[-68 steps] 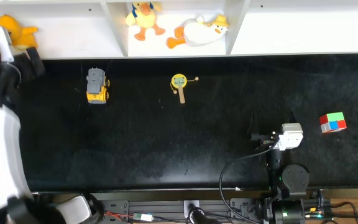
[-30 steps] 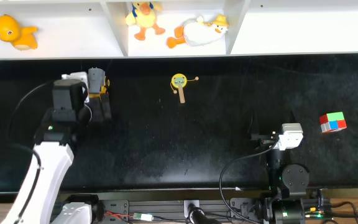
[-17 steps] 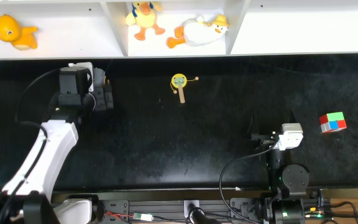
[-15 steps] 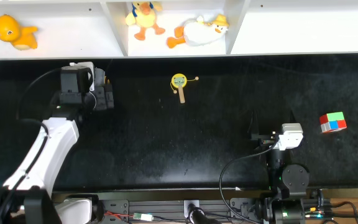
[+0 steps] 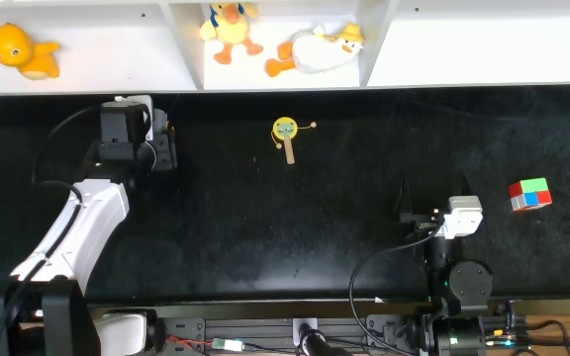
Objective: Store Toys
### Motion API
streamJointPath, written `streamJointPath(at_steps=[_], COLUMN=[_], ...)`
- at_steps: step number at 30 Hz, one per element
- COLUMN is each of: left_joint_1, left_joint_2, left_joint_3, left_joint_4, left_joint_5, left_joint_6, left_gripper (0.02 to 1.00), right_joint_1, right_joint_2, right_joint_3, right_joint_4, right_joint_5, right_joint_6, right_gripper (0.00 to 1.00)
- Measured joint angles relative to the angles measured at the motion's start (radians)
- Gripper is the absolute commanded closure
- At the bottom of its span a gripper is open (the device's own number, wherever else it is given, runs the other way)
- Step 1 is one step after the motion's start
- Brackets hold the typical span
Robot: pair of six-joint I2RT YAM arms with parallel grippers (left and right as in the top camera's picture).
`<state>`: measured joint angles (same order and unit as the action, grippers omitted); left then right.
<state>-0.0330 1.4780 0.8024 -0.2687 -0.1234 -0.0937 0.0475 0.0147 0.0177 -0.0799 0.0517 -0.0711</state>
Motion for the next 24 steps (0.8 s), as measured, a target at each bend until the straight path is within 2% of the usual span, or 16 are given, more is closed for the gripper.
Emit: streamJointPath(at_steps=[8, 15, 18, 24], left_joint_1=[0.000, 0.000, 0.000, 0.000], left_joint_2=[0.008, 0.021, 0.021, 0.021], left_joint_3=[0.003, 0.003, 0.008, 0.010], left_joint_4=[0.014, 0.018, 0.023, 0.018], left_joint_5=[0.000, 0.001, 0.006, 0.007], left_joint_6=[0.000, 0.000, 0.000, 0.000], left_gripper=[0.358, 0.564, 0.621, 0.669], right_joint_1=[0.000, 0.000, 0.000, 0.000], right_joint_2=[0.000, 0.000, 0.000, 0.000], right_joint_3=[0.000, 0.000, 0.000, 0.000], right_joint_4=[0.001, 0.001, 0.001, 0.001], right_joint_5=[0.000, 0.000, 0.000, 0.000], right_joint_6=[0.000, -0.001, 0.000, 0.000], right_gripper=[0.007, 0.005, 0.005, 0.005])
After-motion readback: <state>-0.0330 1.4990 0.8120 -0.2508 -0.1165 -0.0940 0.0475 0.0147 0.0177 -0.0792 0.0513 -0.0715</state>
